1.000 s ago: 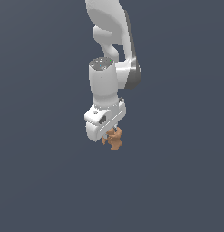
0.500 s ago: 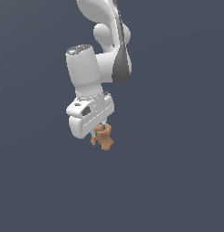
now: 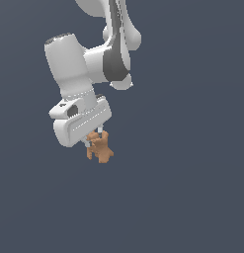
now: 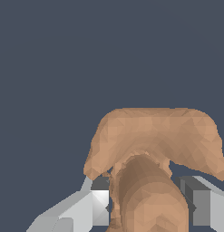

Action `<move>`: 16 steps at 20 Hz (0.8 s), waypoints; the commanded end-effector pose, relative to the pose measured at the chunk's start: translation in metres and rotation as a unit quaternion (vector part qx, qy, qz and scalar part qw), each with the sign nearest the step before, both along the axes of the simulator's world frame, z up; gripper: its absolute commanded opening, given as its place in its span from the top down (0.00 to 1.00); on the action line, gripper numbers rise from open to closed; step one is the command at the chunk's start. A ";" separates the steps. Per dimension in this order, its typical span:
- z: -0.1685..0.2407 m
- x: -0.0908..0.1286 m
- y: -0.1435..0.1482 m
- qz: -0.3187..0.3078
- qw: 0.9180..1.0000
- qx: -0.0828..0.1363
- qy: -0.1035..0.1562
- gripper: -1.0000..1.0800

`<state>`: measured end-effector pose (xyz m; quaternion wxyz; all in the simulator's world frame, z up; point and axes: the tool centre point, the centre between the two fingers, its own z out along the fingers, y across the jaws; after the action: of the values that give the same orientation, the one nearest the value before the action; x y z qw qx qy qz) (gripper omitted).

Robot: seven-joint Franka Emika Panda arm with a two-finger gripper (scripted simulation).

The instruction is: Pick up the object and move it to a goal position.

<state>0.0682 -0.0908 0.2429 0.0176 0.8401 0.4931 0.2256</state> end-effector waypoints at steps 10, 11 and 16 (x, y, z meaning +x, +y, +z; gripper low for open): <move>0.049 0.016 -0.051 0.050 0.996 0.022 -0.064 1.00; 0.054 0.018 -0.056 0.055 0.996 0.024 -0.070 1.00; 0.077 0.026 -0.082 0.080 0.991 0.035 -0.101 1.00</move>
<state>0.0916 -0.1651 0.3128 0.0195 0.7785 0.5414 0.3169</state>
